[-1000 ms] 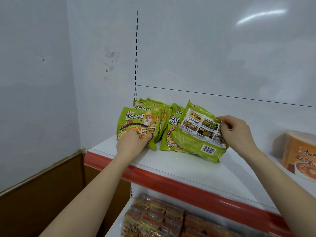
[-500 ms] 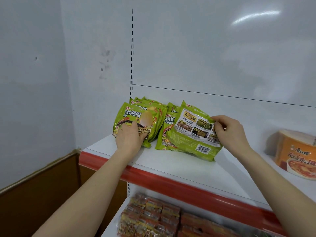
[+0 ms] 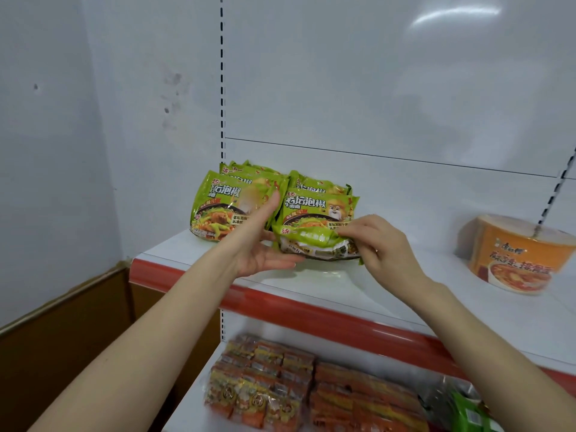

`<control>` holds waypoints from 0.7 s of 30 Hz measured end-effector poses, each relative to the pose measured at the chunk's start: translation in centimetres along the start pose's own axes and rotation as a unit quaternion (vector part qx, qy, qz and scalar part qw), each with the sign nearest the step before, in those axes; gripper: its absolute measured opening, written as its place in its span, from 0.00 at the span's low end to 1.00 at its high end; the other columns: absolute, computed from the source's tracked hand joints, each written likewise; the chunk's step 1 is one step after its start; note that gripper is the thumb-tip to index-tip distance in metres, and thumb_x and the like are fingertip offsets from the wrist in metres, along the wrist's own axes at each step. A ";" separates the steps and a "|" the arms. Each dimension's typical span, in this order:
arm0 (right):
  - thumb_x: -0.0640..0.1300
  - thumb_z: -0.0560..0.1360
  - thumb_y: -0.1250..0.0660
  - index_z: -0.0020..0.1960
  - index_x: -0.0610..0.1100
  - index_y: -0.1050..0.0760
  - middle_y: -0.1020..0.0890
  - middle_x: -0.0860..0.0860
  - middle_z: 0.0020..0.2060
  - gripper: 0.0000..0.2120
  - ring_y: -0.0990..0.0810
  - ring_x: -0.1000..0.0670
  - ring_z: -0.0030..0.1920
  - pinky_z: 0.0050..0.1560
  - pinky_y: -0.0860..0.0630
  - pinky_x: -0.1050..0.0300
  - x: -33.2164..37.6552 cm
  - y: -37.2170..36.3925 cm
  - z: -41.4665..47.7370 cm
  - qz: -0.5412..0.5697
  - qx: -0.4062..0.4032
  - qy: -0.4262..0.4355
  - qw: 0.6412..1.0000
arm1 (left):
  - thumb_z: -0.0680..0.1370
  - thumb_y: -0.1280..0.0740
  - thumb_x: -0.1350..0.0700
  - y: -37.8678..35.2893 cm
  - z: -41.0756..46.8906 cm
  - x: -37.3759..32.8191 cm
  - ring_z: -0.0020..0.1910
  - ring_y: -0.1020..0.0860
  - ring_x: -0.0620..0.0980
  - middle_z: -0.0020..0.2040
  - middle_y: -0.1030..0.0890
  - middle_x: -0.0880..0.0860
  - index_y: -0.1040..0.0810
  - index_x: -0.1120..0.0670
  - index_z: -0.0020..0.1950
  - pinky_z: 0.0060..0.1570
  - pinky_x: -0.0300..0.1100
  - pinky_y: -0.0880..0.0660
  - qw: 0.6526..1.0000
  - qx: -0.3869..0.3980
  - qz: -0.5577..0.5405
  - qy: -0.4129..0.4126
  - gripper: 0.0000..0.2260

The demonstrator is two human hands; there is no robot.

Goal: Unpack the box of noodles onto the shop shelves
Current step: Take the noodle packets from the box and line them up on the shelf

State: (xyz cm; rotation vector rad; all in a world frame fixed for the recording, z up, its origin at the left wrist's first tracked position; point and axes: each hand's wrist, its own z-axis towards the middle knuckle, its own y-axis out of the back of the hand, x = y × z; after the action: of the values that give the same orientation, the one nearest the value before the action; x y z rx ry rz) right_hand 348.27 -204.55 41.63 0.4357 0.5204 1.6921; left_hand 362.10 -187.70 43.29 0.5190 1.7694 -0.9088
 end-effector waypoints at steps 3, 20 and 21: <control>0.36 0.73 0.44 0.52 0.49 0.23 0.20 0.49 0.41 0.15 0.26 0.54 0.44 0.43 0.30 0.68 0.9 0.7 -0.3 0.030 -0.007 0.020 0.999 | 0.75 0.33 0.59 0.1 -0.4 0.3 0.41 0.18 0.58 0.59 0.24 0.61 0.23 0.61 0.54 0.31 0.45 0.19 1.000 0.018 -0.012 -0.014 0.09; 0.46 0.76 0.35 0.60 0.37 0.27 0.18 0.48 0.38 0.17 0.19 0.52 0.33 0.34 0.21 0.58 0.3 1.3 2.3 0.405 0.034 -0.507 0.760 | 0.74 0.41 0.74 1.9 -2.0 1.6 0.31 0.19 0.46 0.45 0.20 0.54 0.29 0.56 0.50 0.28 0.40 0.21 0.985 0.021 -0.040 -0.169 0.14; 0.45 0.75 0.34 0.61 0.37 0.28 0.18 0.48 0.38 0.18 0.19 0.54 0.32 0.34 0.21 0.59 0.2 1.2 2.5 0.405 0.021 -0.505 0.762 | 0.75 0.40 0.71 1.9 -2.1 1.4 0.30 0.20 0.47 0.43 0.21 0.54 0.29 0.55 0.50 0.28 0.39 0.21 0.985 0.020 -0.036 -0.167 0.12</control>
State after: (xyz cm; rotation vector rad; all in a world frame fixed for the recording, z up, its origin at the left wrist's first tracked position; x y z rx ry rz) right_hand 348.58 -204.27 44.37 1.6587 -0.5321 1.8962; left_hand 361.70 -184.94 41.76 0.3090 1.4749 -1.0199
